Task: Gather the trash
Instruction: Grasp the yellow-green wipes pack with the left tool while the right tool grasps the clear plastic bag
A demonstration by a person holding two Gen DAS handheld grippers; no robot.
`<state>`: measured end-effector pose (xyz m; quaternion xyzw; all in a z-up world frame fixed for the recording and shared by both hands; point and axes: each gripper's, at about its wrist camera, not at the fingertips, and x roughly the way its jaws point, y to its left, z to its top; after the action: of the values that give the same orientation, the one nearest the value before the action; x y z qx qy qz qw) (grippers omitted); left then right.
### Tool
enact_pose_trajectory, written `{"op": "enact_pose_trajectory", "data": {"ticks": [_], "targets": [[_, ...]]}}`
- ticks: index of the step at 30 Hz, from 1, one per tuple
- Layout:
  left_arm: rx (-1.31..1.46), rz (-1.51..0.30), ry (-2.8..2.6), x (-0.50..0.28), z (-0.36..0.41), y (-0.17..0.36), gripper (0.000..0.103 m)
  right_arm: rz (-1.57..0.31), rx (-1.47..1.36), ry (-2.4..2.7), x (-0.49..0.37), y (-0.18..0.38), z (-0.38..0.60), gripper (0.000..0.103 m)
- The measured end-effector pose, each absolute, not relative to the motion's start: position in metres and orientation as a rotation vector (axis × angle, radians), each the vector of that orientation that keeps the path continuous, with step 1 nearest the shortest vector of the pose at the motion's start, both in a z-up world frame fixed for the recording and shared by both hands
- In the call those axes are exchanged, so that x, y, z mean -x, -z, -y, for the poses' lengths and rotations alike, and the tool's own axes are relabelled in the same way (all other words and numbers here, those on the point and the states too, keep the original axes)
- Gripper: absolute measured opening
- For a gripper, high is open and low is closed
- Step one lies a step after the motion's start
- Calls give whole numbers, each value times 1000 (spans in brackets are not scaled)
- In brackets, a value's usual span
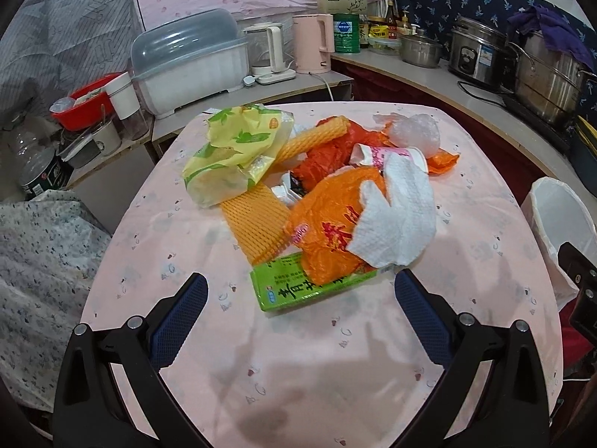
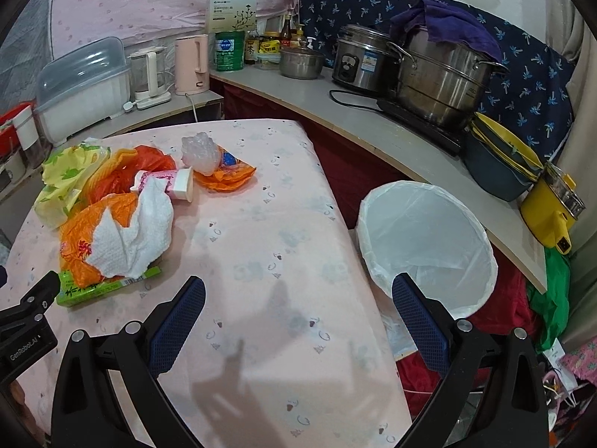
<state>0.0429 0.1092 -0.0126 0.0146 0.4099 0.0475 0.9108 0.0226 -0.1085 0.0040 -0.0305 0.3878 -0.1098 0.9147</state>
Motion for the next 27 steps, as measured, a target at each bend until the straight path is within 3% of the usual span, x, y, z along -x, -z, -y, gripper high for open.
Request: {"op": "enact_pose_trajectory", "data": {"ticks": [12, 27], "targets": [[-1, -823, -147, -104, -180, 8, 96, -758, 45, 130, -117, -8, 73, 95], [90, -841, -152, -194, -225, 24, 95, -816, 18, 73, -236, 31, 44, 77]]}}
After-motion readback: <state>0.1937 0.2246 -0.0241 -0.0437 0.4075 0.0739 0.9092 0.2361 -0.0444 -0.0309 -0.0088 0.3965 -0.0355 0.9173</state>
